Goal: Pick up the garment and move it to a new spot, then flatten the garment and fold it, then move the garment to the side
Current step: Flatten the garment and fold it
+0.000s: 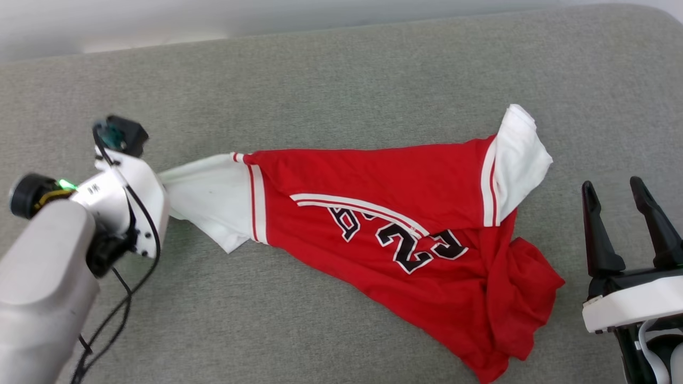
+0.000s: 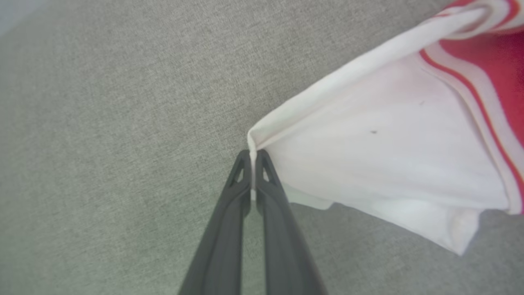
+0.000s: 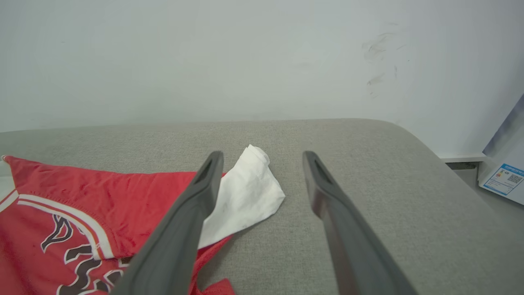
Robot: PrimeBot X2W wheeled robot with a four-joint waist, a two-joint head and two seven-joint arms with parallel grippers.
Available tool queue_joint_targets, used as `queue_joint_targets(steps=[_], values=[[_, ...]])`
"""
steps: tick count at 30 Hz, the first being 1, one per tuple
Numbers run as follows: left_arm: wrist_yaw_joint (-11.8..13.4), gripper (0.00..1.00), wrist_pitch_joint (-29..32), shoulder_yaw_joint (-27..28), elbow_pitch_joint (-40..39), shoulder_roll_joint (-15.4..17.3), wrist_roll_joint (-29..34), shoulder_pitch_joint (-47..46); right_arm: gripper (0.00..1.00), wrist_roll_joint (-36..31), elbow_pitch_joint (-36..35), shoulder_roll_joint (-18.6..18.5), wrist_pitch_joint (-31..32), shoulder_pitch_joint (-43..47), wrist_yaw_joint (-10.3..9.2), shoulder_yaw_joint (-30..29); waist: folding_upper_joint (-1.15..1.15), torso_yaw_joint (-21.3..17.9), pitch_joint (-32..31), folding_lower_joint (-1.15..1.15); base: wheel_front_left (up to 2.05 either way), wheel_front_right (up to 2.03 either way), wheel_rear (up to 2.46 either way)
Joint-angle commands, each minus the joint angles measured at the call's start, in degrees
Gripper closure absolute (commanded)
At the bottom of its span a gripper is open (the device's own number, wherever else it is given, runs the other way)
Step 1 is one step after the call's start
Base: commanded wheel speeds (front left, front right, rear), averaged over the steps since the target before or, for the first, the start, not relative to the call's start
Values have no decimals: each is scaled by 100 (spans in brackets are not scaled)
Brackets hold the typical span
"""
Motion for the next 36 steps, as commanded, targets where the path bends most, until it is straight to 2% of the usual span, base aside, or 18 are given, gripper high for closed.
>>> queue_joint_targets(steps=[1, 2, 3, 4, 7, 11, 15, 18, 22, 28, 32, 36], values=[[-14, 100, -72, -13, 50, -27, -21, 111, 0, -35, -19, 20, 19, 62, -2, -6, 0, 36, -22, 0, 0, 0, 0], [-28, 100, -160, -17, 43, -75, -47, 141, 0, -30, -9, 24, 57, 70, -2, -8, 0, 61, -40, 0, 0, 0, 0], [-49, 64, -289, -7, 23, -107, -58, 159, 0, -19, -5, 23, 72, 78, -2, -6, 0, 86, -57, 0, 0, 0, 0], [-62, 2, -476, 19, 16, -112, -48, 171, 0, -11, -5, 14, 109, 86, -2, -10, 0, 112, -71, 0, 0, 0, 0], [-10, 0, -1138, 40, -94, -207, 97, 214, 0, 17, -4, -23, 173, 80, -2, -62, 0, 195, -135, 0, 0, 0, 0], [149, 0, -2458, 177, -368, -307, 346, 303, 0, 64, -9, -100, 263, 97, -2, -126, 0, 322, -270, 0, 0, 0, 0], [438, 0, -3726, 321, -795, -409, 558, 609, 0, 91, -33, -143, 321, 153, -2, -202, 0, 478, -432, 0, 0, 0, 0], [685, 0, -4305, 443, -1177, -482, 622, 994, 0, 116, -56, -156, 374, 244, -2, -231, 0, 585, -527, 0, 0, 0, 0], [1079, 0, -4498, 695, -1895, -598, 751, 1703, 0, 129, -59, -164, 444, 339, -2, -256, 0, 692, -636, 0, 0, 0, 0], [1553, 0, -4516, 1278, -3065, -988, 1110, 2872, 0, 159, 25, -174, 587, 455, -2, -296, 0, 766, -708, 0, 0, 0, 0], [1544, 0, -4518, 1494, -3480, -1226, 1386, 3342, 0, 136, 85, -204, 825, 477, -3, -457, 0, 836, -668, 0, 0, 0, 0], [1362, 0, -4506, 1616, -3619, -1384, 1568, 3447, 0, 3, 184, -364, 1556, 307, -3, -839, 0, 946, -507, 0, 0, 0, 0]])
